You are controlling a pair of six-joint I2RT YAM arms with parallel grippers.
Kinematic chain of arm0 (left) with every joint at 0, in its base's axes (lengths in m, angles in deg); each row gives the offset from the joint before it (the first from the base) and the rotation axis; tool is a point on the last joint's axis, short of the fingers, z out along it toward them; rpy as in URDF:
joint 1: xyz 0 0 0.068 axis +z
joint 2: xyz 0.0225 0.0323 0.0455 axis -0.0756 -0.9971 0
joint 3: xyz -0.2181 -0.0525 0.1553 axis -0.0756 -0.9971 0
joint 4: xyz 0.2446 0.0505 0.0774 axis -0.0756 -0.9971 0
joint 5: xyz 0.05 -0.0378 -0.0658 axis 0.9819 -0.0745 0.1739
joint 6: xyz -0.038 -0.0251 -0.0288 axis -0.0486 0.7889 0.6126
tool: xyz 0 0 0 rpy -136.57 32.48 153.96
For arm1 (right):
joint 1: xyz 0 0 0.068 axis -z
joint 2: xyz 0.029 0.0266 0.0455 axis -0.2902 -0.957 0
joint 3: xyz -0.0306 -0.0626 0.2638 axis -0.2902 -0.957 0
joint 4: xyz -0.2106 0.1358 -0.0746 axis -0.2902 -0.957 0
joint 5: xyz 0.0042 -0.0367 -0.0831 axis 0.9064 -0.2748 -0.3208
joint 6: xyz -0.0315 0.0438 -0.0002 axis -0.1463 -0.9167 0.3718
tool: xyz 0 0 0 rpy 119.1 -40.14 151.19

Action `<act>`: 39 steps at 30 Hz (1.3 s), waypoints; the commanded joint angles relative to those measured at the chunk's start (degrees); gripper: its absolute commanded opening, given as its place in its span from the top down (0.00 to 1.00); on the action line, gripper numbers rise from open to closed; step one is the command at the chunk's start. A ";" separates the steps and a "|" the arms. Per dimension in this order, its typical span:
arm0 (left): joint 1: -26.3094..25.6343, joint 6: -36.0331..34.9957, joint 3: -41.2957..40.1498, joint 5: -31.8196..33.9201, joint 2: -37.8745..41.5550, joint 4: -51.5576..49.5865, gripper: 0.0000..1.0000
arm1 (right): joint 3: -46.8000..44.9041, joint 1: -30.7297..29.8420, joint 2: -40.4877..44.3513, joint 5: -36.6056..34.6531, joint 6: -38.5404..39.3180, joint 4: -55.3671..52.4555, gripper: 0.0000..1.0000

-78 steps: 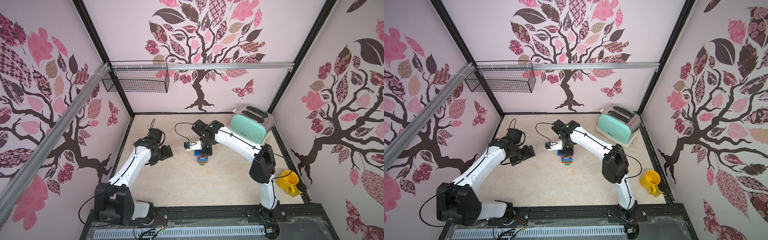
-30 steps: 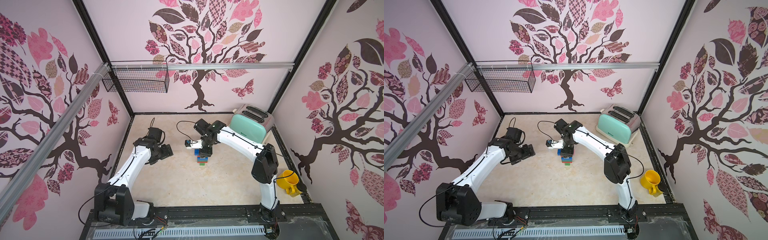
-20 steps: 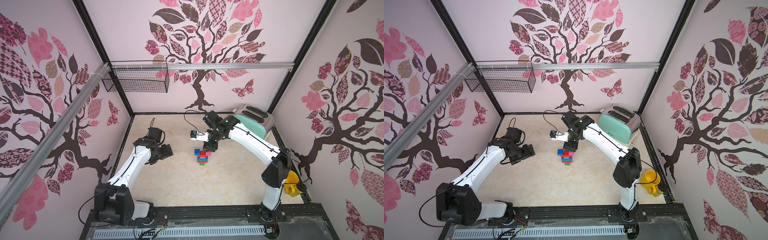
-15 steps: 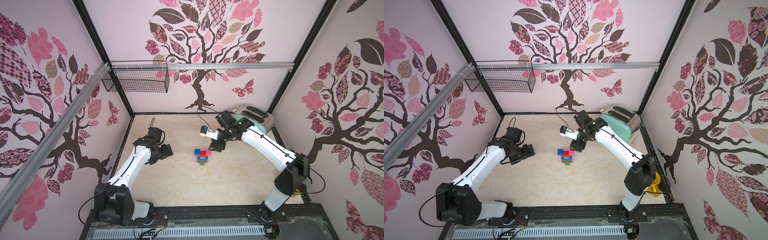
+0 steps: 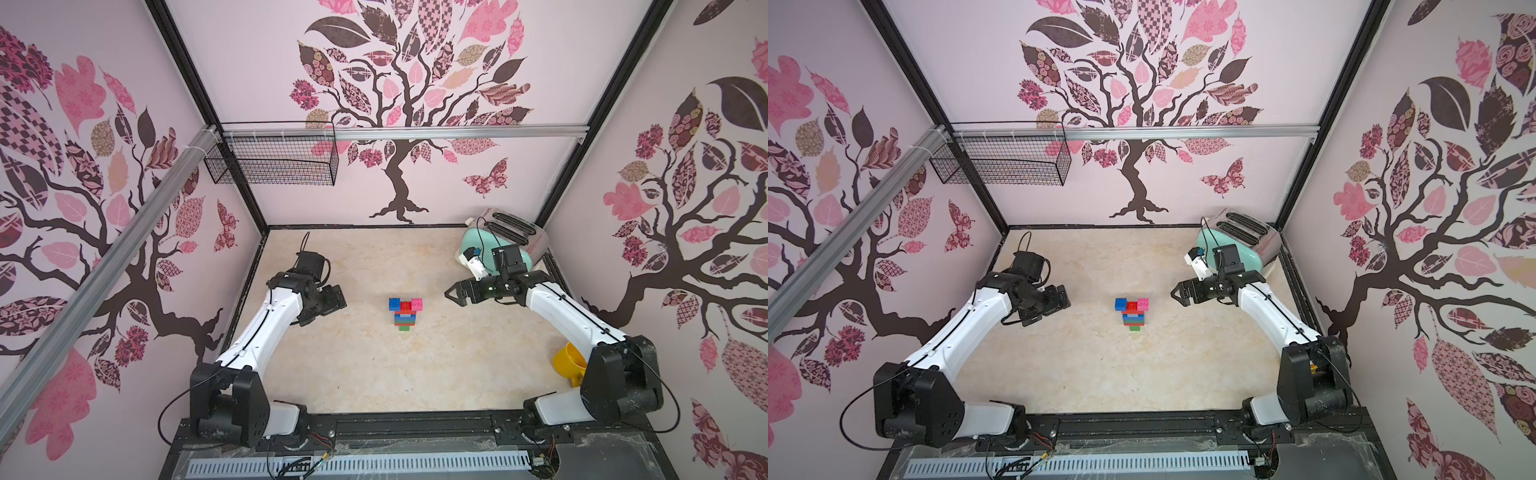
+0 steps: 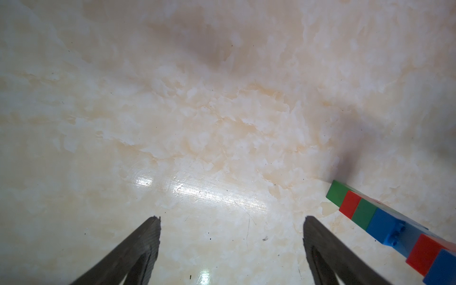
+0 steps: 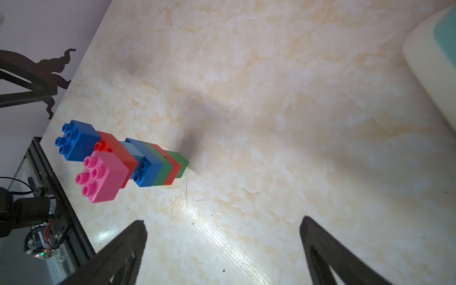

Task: Assemble a carrot with lego
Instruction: Adjust the lego brick at the center of the board.

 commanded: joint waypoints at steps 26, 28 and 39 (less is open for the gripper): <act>0.29 0.18 0.86 3.19 -1.72 0.35 0.05 | -25.83 -7.91 5.86 17.70 10.44 42.92 0.01; 0.33 -0.01 0.75 3.46 -1.59 0.29 0.05 | -25.57 -8.68 4.43 17.30 12.15 44.33 0.01; 0.32 1.00 -0.79 4.23 -0.72 0.37 0.04 | -22.41 -14.21 -5.78 16.12 12.76 52.38 0.03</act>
